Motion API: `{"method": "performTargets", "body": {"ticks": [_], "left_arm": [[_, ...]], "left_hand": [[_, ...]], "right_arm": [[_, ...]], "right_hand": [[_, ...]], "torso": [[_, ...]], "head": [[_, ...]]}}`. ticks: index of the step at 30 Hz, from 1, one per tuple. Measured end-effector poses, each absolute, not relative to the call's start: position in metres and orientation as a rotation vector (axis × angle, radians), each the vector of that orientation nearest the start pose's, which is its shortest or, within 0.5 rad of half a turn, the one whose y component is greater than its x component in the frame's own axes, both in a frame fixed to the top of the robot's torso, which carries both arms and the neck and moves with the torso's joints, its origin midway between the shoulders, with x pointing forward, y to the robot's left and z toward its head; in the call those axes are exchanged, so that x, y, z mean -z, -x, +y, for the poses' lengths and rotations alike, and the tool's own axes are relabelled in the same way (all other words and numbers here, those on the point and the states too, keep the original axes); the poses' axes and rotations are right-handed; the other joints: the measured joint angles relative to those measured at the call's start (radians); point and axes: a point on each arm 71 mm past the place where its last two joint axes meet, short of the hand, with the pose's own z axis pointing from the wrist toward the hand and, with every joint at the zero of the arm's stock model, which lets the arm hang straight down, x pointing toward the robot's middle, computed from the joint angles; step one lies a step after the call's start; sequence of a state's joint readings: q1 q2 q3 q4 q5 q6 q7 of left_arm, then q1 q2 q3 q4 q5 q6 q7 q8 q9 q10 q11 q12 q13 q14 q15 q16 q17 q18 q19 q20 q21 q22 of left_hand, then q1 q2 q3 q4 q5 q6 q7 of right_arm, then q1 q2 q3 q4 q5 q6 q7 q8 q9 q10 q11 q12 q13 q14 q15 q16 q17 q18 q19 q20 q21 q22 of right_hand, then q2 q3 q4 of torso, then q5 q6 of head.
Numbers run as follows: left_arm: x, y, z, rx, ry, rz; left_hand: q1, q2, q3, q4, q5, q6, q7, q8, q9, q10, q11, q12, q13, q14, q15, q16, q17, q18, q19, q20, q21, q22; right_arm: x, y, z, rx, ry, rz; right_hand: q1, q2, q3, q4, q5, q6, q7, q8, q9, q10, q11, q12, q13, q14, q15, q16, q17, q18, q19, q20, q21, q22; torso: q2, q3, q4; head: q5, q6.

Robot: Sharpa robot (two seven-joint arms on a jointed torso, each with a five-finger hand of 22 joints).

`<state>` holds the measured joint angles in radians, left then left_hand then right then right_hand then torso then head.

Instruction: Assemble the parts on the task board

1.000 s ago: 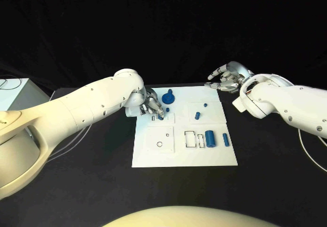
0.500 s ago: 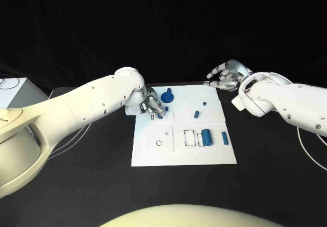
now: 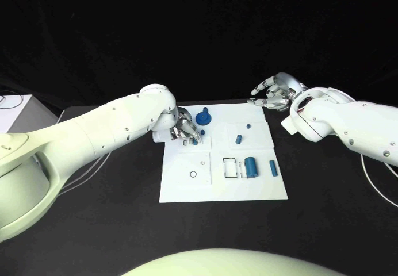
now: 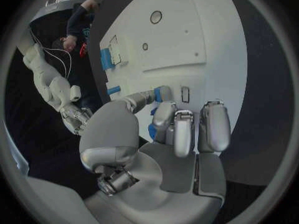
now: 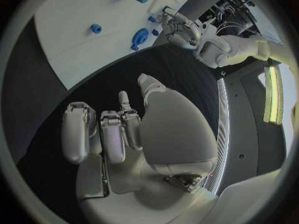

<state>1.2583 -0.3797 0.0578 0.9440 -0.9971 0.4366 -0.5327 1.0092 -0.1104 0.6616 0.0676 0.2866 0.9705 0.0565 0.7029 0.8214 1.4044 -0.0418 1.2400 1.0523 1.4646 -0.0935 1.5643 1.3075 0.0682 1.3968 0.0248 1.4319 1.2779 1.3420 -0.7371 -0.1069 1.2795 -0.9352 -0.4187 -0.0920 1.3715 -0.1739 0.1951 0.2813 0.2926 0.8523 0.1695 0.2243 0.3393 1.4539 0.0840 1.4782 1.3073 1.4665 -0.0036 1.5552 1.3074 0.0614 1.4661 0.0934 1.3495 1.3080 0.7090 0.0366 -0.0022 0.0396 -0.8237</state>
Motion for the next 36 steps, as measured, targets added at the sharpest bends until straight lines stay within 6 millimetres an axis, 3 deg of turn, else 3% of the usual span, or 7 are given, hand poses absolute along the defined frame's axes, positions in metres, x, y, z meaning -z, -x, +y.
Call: {"method": "performTargets", "body": {"ticks": [5,20,23,30,36], "left_arm": [[0.2086,-0.5685,0.1361,0.414,0.195,2.481],[0.2093,-0.5676,0.1383,0.409,0.193,2.474],[0.2094,-0.5668,0.1394,0.41,0.191,2.472],[0.2121,-0.5622,0.1414,0.41,0.178,2.474],[0.2094,-0.5604,0.1444,0.412,0.174,2.463]], "left_hand": [[0.007,-0.008,-0.046,0.035,-0.054,0.041,-0.048,-0.006,0.001,-0.002,-0.015,-0.004,0.0,-0.003,-0.003,0.0,0.0,0.0,-0.002,-0.002,0.0,-0.001],[-0.002,-0.025,-0.086,0.057,-0.065,0.046,-0.057,-0.006,0.005,-0.004,-0.016,-0.004,0.003,-0.003,-0.003,0.0,0.0,0.0,0.002,-0.005,-0.004,-0.001],[0.001,-0.04,-0.103,0.06,-0.065,0.044,-0.06,-0.006,0.007,-0.004,-0.016,-0.004,0.003,-0.003,-0.003,0.0,0.0,0.0,0.002,-0.005,-0.004,-0.001],[-0.006,-0.061,-0.169,0.109,-0.083,0.047,-0.056,-0.013,0.01,-0.004,-0.016,-0.01,-0.003,-0.003,-0.003,0.0,0.0,0.0,0.002,-0.006,-0.012,-0.01],[0.018,-0.07,-0.251,0.19,-0.214,0.036,-0.046,-0.018,0.025,-0.019,-0.012,-0.031,-0.035,-0.003,-0.003,0.0,0.0,0.0,-0.002,-0.009,-0.021,-0.021]], "right_arm": [[0.1489,-0.5502,-0.2338,-0.7,-0.383,1.607],[0.1491,-0.5504,-0.2342,-0.7,-0.384,1.607],[0.1494,-0.5503,-0.2345,-0.699,-0.385,1.607],[0.1502,-0.5501,-0.235,-0.699,-0.386,1.608],[0.1508,-0.55,-0.2355,-0.698,-0.387,1.609]], "right_hand": [[0.0,0.0,0.0,0.0,0.0,0.0,0.0,0.0,0.0,0.0,0.0,0.0,0.0,0.0,0.0,0.0,0.0,0.0,0.0,0.0,0.0,0.0],[0.0,0.0,0.0,0.0,0.0,0.0,0.0,0.0,0.0,0.0,0.0,0.0,0.0,0.0,0.0,0.0,0.0,0.0,0.0,0.0,0.0,0.0],[0.0,0.0,0.0,0.0,0.0,0.0,0.0,0.0,0.0,0.0,0.0,0.0,0.0,0.0,0.0,0.0,0.0,0.0,0.0,0.0,0.0,0.0],[0.0,0.0,0.0,0.0,0.0,0.0,0.0,0.0,0.0,0.0,0.0,0.0,0.0,0.0,0.0,0.0,0.0,0.0,0.0,0.0,0.0,0.0],[0.0,0.0,0.003,0.003,0.0,-0.004,-0.004,0.0,0.0,0.0,0.0,0.0,0.0,0.0,0.0,0.0,0.0,0.0,0.0,0.0,-0.006,-0.001]], "torso": [[0.0,-0.0006,0.0001],[0.0,-0.0009,-0.0004],[0.0,-0.0009,-0.0004],[0.0,-0.001,-0.0004],[-0.001,-0.0009,0.0]], "head": [[0.0,0.001],[-0.001,0.003],[-0.002,0.003],[-0.002,0.005],[-0.001,0.007]]}}
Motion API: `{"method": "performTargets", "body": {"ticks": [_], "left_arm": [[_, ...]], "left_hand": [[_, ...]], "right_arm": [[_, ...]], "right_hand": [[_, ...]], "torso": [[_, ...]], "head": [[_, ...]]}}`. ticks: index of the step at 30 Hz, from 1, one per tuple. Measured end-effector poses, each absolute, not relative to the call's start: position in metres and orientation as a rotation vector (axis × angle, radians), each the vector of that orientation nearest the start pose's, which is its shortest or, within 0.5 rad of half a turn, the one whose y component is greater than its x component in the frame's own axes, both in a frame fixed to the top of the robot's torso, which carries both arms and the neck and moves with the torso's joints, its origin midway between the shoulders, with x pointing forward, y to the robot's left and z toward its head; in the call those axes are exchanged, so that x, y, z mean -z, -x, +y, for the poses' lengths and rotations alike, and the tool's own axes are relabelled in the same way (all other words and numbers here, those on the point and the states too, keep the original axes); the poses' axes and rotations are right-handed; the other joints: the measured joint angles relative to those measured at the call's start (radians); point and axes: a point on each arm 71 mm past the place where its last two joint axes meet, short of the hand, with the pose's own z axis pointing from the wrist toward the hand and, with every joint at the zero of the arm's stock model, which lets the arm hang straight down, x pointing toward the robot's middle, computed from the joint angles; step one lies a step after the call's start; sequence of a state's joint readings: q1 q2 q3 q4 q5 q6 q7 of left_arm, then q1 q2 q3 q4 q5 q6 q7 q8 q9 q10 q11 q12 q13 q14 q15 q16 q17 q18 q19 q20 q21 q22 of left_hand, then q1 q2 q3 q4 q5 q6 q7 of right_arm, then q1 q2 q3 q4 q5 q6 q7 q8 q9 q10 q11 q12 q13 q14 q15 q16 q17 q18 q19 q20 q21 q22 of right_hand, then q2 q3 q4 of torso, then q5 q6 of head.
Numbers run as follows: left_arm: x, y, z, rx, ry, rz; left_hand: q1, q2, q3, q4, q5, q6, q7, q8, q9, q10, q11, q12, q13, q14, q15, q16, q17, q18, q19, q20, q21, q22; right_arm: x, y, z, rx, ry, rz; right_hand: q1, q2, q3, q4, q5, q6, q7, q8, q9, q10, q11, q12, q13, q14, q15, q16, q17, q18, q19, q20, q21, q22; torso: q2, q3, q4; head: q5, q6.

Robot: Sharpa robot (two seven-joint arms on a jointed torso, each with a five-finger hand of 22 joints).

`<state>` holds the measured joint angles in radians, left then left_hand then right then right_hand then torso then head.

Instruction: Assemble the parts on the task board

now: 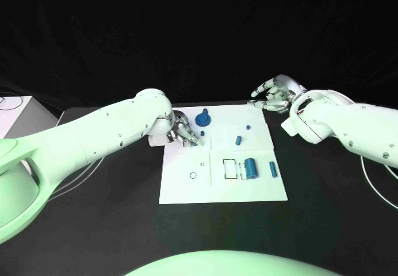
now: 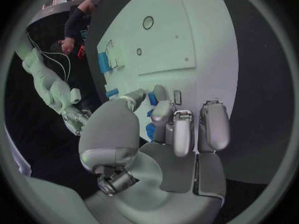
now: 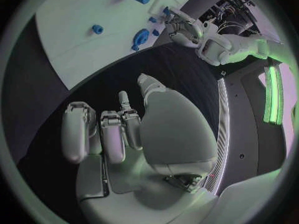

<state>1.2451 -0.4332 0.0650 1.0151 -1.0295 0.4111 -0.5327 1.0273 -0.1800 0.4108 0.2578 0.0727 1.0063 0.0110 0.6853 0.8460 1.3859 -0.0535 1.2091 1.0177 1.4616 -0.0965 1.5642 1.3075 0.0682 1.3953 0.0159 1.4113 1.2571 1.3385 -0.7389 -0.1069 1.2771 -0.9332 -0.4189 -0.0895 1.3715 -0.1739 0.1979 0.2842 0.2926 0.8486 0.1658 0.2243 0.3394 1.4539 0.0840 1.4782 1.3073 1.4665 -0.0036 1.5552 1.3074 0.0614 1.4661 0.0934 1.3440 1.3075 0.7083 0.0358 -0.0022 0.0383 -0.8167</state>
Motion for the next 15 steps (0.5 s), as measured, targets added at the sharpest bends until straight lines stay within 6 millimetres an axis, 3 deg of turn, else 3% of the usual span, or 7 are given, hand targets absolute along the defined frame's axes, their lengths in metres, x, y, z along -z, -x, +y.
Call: {"method": "performTargets", "body": {"ticks": [3,11,15], "left_arm": [[0.205,-0.561,0.146,0.418,0.178,2.449],[0.194,-0.562,0.147,0.439,0.189,2.412],[0.186,-0.563,0.147,0.463,0.198,2.392]], "left_hand": [[0.004,0.0,-0.018,0.018,-0.014,-0.004,0.004,0.0,0.002,-0.005,0.002,-0.001,-0.007,0.0,0.0,0.0,0.0,0.0,0.0,0.0,-0.002,-0.001],[0.004,0.0,-0.029,0.029,-0.014,-0.011,0.003,0.0,0.003,-0.016,0.005,-0.015,-0.025,0.0,0.0,-0.004,0.0,0.0,-0.008,0.001,-0.007,-0.013],[0.022,0.007,-0.057,0.032,-0.014,-0.039,0.013,-0.006,0.003,-0.048,0.013,-0.045,-0.064,0.003,0.003,-0.019,0.0,0.0,-0.036,0.006,-0.031,-0.048]], "right_arm": [[0.151,-0.55,-0.236,-0.698,-0.388,1.609],[0.152,-0.55,-0.236,-0.698,-0.389,1.61],[0.153,-0.55,-0.236,-0.698,-0.39,1.611]], "right_hand": [[0.0,0.0,0.0,0.0,0.0,0.0,0.0,0.0,0.0,0.0,0.0,0.0,0.0,0.0,0.0,0.0,0.0,0.0,0.0,0.0,0.0,0.0],[0.0,0.0,0.0,0.0,0.0,0.0,0.0,0.0,0.0,0.0,0.0,0.0,0.0,0.0,0.0,0.0,0.0,0.0,0.0,0.0,0.0,0.0],[0.0,0.0,0.0,0.0,0.0,0.0,0.0,0.0,0.0,0.0,0.0,0.0,0.0,0.0,0.0,0.0,0.0,0.0,0.0,0.0,0.0,0.0]], "torso": [[0.0,0.0,0.0003],[-0.001,0.0002,0.0],[0.0,0.0002,-0.0002]], "head": [[0.001,0.001],[0.002,0.005],[0.002,0.008]]}}
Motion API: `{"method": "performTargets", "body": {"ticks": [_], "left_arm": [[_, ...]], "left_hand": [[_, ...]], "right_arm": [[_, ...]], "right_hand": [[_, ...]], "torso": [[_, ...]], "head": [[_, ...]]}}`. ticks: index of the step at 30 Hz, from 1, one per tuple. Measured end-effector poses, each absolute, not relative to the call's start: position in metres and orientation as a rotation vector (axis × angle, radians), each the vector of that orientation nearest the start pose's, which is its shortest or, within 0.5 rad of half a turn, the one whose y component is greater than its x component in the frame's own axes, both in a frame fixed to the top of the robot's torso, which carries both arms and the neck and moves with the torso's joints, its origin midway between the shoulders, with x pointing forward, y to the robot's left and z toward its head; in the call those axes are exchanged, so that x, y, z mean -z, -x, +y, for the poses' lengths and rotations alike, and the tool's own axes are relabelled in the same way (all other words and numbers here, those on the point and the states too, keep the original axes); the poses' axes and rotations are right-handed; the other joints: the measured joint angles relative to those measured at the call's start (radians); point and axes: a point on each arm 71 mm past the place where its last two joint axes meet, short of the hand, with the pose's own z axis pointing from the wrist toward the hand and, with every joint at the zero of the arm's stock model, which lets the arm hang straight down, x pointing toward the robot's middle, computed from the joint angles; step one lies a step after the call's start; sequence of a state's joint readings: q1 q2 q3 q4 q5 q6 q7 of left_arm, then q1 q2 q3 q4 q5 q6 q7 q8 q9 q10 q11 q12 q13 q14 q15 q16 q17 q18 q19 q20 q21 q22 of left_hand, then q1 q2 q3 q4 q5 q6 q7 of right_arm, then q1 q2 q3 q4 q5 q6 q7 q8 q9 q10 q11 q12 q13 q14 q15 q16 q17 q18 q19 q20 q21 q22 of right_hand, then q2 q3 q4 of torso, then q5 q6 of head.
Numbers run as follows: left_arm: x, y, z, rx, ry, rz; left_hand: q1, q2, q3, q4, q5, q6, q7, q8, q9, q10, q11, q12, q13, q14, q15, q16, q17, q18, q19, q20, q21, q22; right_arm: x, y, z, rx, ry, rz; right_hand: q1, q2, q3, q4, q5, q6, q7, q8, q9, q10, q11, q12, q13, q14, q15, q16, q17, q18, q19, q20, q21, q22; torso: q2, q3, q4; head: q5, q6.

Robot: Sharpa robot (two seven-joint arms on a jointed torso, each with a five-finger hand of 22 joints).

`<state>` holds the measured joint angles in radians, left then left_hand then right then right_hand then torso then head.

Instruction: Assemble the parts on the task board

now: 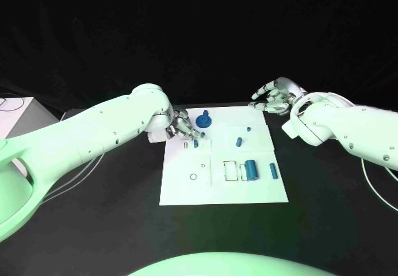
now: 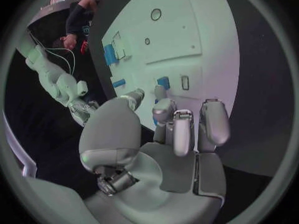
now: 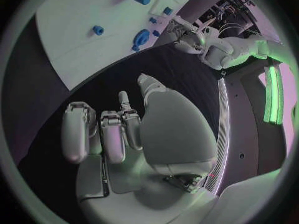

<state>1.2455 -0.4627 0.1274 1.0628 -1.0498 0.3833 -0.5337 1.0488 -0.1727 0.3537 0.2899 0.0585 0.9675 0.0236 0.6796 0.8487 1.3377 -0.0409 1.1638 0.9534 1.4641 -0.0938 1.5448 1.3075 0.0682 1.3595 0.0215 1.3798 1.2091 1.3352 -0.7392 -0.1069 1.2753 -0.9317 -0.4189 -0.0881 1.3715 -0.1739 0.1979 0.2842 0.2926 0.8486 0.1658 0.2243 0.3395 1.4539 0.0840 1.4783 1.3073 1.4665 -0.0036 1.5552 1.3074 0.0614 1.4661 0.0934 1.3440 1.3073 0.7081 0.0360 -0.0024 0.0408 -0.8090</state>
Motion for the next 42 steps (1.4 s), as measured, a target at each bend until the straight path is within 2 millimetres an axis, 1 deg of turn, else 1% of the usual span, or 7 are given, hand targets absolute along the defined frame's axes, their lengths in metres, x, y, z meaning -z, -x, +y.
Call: {"method": "performTargets", "body": {"ticks": [3,7,14,19,24,31,42], "left_arm": [[0.18,-0.564,0.148,0.483,0.209,2.377],[0.172,-0.566,0.156,0.498,0.237,2.353],[0.163,-0.571,0.172,0.508,0.306,2.301],[0.158,-0.573,0.179,0.52,0.347,2.258],[0.152,-0.576,0.183,0.545,0.388,2.202],[0.148,-0.583,0.193,0.546,0.454,2.125],[0.153,-0.597,0.205,0.492,0.52,2.065]], "left_hand": [[0.031,0.012,-0.03,0.0,0.0,-0.047,0.021,-0.024,-0.002,-0.071,0.017,-0.065,-0.087,0.0,0.013,-0.049,0.0,0.017,-0.05,0.011,-0.047,-0.072],[0.071,0.034,-0.063,0.002,0.0,-0.122,0.064,-0.103,-0.049,-0.222,0.057,-0.224,-0.288,0.002,0.048,-0.137,0.0,0.04,-0.132,0.04,-0.136,-0.198],[0.156,0.071,-0.109,0.0,0.0,-0.208,0.112,-0.327,-0.218,-0.24,0.091,-0.272,-0.36,0.002,0.077,-0.143,0.0,0.04,-0.139,0.07,-0.157,-0.221],[0.192,0.082,-0.118,0.0,0.0,-0.243,0.117,-0.398,-0.283,-0.24,0.091,-0.272,-0.373,0.003,0.078,-0.135,0.0,0.04,-0.132,0.077,-0.157,-0.214],[0.197,0.087,-0.125,0.001,0.0,-0.246,0.115,-0.411,-0.309,-0.234,0.085,-0.272,-0.379,0.003,0.078,-0.127,0.0,0.04,-0.12,0.072,-0.15,-0.2],[0.204,0.093,-0.128,0.001,0.0,-0.127,0.114,-0.354,-0.322,-0.228,0.089,-0.272,-0.393,0.003,0.078,-0.127,0.0,0.04,-0.114,0.073,-0.15,-0.203],[0.204,0.093,-0.128,0.001,0.0,-0.127,0.114,-0.354,-0.322,-0.228,0.089,-0.272,-0.394,0.003,0.078,-0.127,0.0,0.04,-0.114,0.073,-0.15,-0.203]], "right_arm": [[0.153,-0.55,-0.237,-0.697,-0.391,1.611],[0.153,-0.55,-0.237,-0.696,-0.393,1.611],[0.153,-0.55,-0.238,-0.695,-0.395,1.611],[0.154,-0.55,-0.24,-0.693,-0.396,1.611],[0.154,-0.549,-0.241,-0.691,-0.399,1.611],[0.154,-0.549,-0.244,-0.688,-0.402,1.61],[0.154,-0.548,-0.244,-0.691,-0.402,1.61]], "right_hand": [[0.0,0.0,0.0,0.0,0.0,0.0,0.0,0.0,0.0,0.0,0.0,0.0,0.0,0.0,0.0,0.0,0.0,0.0,0.0,0.0,0.0,0.0],[0.0,0.0,0.0,0.0,0.0,0.0,0.0,0.0,0.0,0.0,0.0,0.0,0.0,0.0,0.0,0.0,0.0,0.0,0.0,0.0,0.0,0.0],[0.0,0.0,0.0,0.0,0.0,0.0,0.0,0.0,-0.001,0.0,0.0,0.0,0.0,0.0,0.0,0.0,0.0,0.0,0.0,0.0,0.0,0.001],[0.0,0.0,0.0,0.0,0.0,0.0,0.0,0.0,-0.001,0.0,0.0,0.0,0.0,0.0,0.0,0.0,0.0,0.0,0.0,0.0,0.0,0.001],[0.0,0.0,0.0,0.0,0.0,0.0,0.0,0.0,-0.001,0.0,0.0,0.0,0.0,0.0,0.0,0.0,0.0,0.0,0.0,0.0,0.0,0.001],[0.0,0.0,0.0,0.0,0.0,0.0,0.0,0.0,-0.001,0.0,0.0,0.0,0.0,0.0,0.0,0.0,0.0,0.0,0.0,0.0,0.0,0.001],[0.0,0.0,0.0,0.0,0.0,0.0,0.0,0.0,-0.001,0.0,0.0,0.0,0.0,0.0,0.0,0.0,0.0,0.0,0.0,0.0,0.0,0.0]], "torso": [[0.0,0.0,0.0],[0.0,0.0,0.0004],[0.0,0.0006,0.0009],[0.001,0.0,0.0004],[0.002,-0.0001,-0.0004],[0.003,0.0006,0.0004],[0.005,0.001,0.0004]], "head": [[0.0,0.003],[-0.001,0.006],[-0.002,0.015],[-0.002,0.024],[0.0,0.033],[0.002,0.045],[0.007,0.054]]}}
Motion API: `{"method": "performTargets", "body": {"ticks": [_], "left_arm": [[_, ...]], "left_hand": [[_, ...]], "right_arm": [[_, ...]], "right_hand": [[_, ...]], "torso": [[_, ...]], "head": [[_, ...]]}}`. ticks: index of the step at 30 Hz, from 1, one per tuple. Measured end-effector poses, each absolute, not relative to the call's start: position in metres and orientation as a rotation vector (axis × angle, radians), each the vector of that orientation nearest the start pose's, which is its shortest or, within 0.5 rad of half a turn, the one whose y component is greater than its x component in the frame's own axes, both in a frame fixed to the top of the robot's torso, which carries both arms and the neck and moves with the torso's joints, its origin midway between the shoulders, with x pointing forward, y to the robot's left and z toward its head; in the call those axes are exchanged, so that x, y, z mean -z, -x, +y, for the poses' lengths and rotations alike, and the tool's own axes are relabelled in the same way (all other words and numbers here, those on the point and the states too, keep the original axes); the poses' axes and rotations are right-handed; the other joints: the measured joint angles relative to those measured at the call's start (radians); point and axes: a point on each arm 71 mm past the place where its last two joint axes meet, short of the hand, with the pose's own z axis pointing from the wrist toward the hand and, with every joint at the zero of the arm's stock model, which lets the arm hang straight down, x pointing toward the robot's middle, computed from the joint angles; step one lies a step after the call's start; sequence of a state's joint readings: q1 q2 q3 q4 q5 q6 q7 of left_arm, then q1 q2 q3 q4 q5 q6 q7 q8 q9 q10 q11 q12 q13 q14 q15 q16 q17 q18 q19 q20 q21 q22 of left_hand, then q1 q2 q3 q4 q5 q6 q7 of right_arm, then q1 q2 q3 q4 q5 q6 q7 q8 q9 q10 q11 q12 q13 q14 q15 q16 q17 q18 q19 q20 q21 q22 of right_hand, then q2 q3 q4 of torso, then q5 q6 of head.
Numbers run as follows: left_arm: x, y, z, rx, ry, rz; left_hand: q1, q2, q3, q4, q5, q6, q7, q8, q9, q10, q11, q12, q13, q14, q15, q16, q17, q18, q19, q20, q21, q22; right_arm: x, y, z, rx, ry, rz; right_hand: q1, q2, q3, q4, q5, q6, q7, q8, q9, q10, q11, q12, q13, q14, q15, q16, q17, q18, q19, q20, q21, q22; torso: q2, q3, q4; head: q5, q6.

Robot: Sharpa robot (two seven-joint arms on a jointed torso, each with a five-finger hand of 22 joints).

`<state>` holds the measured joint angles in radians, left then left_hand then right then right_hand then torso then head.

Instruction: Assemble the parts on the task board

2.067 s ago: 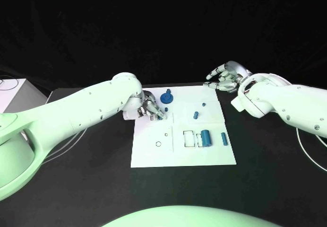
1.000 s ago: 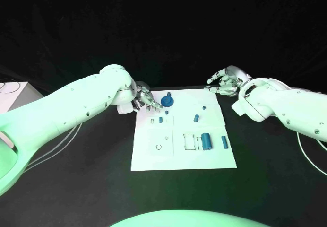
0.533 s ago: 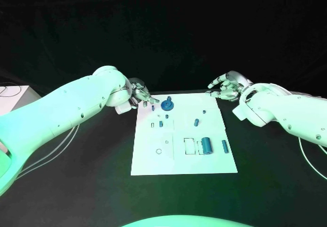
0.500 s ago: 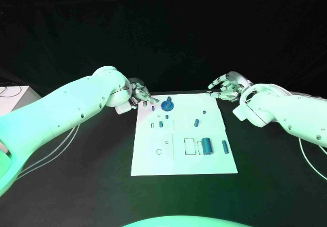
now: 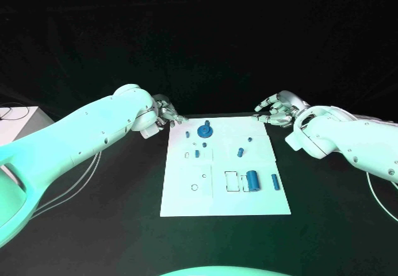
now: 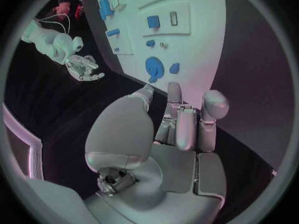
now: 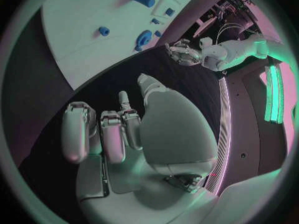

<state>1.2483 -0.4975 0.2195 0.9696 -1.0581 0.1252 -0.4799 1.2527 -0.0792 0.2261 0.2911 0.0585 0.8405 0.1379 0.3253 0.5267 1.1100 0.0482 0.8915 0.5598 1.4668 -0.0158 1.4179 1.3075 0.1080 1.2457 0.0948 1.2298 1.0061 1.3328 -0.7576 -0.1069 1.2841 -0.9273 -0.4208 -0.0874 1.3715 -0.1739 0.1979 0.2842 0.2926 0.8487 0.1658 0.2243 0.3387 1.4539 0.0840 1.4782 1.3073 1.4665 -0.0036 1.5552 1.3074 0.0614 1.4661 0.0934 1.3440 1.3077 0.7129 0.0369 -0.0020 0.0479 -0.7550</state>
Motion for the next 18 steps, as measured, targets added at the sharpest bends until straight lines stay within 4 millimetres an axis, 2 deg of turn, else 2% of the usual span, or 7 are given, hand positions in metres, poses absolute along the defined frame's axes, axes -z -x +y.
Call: {"method": "performTargets", "body": {"ticks": [3,5,10,18], "left_arm": [[0.156,-0.6,0.204,0.479,0.526,2.067],[0.158,-0.602,0.203,0.47,0.527,2.073],[0.164,-0.604,0.2,0.446,0.52,2.099],[0.172,-0.605,0.197,0.41,0.484,2.159]], "left_hand": [[0.0,0.0,0.0,0.0,0.0,0.002,-0.002,0.014,0.0,0.0,0.0,0.0,-0.002,0.0,0.0,0.004,0.0,0.0,0.0,0.0,0.0,0.002],[-0.008,0.008,0.001,0.0,0.0,0.028,-0.008,0.046,0.011,0.0,0.0,0.0,-0.006,0.0,0.0,0.004,0.0,0.0,0.0,0.0,0.0,0.004],[-0.013,0.013,0.049,0.001,0.0,0.03,-0.009,0.085,0.031,0.0,0.0,0.008,-0.009,0.0,0.0,0.011,0.0,0.0,0.005,-0.005,0.0,0.013],[-0.06,-0.011,0.097,0.001,0.0,0.017,-0.015,0.118,0.05,0.0,0.0,0.017,-0.01,0.0,0.0,0.021,0.0,0.0,0.015,-0.004,0.012,0.027]], "right_arm": [[0.154,-0.547,-0.244,-0.691,-0.402,1.61],[0.154,-0.547,-0.243,-0.692,-0.402,1.61],[0.153,-0.547,-0.243,-0.693,-0.401,1.609],[0.153,-0.547,-0.242,-0.694,-0.401,1.609]], "right_hand": [[0.0,0.0,0.0,0.0,0.0,-0.001,0.001,0.0,0.0,0.0,0.0,0.0,0.0,0.0,0.0,0.0,0.0,0.0,0.0,0.0,0.0,0.0],[0.0,0.0,0.0,0.0,0.0,-0.003,0.003,0.0,0.0,0.0,0.0,0.0,0.0,0.0,0.0,0.0,0.0,0.0,0.0,0.0,0.0,0.0],[0.0,0.0,0.0,0.0,0.0,-0.003,0.003,0.0,0.0,0.0,0.0,0.0,0.0,0.0,0.0,0.0,0.0,0.0,0.0,0.0,0.0,0.0],[0.0,0.0,0.0,0.0,0.0,-0.003,0.003,0.0,0.0,0.0,0.0,0.0,0.001,0.0,0.0,0.0,0.0,0.0,0.0,0.0,0.0,0.0]], "torso": [[0.0,-0.0001,-0.0007],[0.001,-0.0001,-0.0012],[0.003,-0.0001,-0.0033],[0.007,-0.0002,-0.0061]], "head": [[0.001,0.001],[0.003,0.001],[0.006,0.001],[0.006,0.004]]}}
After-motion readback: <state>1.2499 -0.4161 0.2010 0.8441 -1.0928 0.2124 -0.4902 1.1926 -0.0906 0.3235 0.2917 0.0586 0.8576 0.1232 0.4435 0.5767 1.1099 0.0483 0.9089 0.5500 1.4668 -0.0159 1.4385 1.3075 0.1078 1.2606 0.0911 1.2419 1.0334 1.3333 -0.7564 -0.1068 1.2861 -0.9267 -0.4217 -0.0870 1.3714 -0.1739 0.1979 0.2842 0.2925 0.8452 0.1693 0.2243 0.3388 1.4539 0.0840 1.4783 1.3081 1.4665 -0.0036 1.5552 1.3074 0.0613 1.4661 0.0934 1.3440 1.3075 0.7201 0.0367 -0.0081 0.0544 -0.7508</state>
